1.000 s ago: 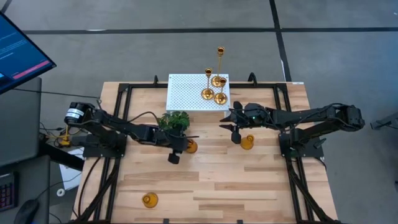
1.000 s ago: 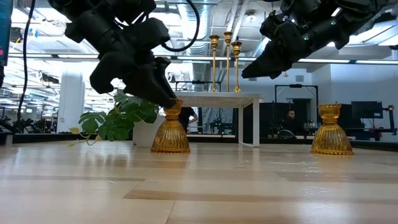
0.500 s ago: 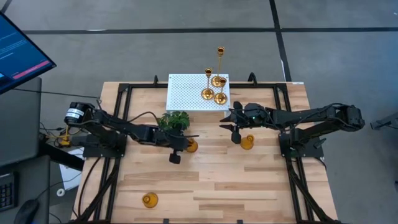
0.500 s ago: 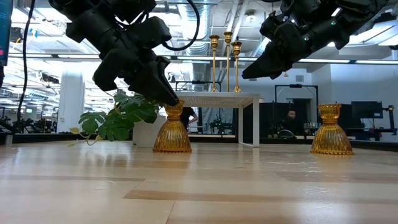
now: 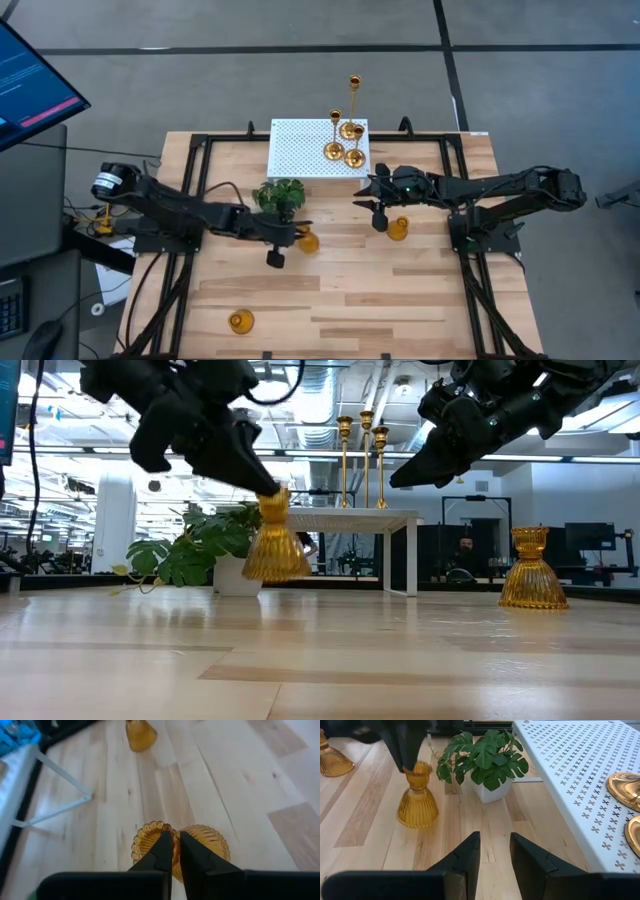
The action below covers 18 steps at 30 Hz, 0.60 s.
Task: Pick & Place candle stick holders
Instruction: Put the top left yellow glass candle holder on the shelf
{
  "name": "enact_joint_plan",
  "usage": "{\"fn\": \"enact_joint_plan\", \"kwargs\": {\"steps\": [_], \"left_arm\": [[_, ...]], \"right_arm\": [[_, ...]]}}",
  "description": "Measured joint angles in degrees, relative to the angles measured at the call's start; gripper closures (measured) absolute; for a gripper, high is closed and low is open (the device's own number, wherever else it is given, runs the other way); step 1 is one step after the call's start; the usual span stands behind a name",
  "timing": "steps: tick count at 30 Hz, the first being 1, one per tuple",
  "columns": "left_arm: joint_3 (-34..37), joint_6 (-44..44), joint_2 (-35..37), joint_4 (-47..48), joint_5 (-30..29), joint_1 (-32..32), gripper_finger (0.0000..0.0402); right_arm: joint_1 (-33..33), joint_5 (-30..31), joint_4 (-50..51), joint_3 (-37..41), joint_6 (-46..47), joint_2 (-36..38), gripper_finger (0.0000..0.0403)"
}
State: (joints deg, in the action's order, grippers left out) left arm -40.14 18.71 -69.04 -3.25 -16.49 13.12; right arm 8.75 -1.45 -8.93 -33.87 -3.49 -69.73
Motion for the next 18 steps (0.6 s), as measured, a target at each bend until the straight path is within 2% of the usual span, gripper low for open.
{"fn": "enact_joint_plan", "kwargs": {"steps": [5, 9, 18], "left_arm": [[0.0, 0.68, 4.05, -0.28, 0.06, 0.6, 0.0388], [-0.02, 5.82, 7.89, -0.35, -0.75, 0.5, 0.0388], [-0.42, 13.44, 16.11, -0.61, -12.62, 0.51, 0.0389]], "right_arm": [[0.0, 0.0, 0.01, 0.0, 0.0, 0.0, 0.0306], [0.0, 0.0, 0.19, 0.0, 0.0, 0.0, 0.0306], [0.0, 0.0, 1.2, 0.0, 0.0, 0.0, 0.0306]]}}
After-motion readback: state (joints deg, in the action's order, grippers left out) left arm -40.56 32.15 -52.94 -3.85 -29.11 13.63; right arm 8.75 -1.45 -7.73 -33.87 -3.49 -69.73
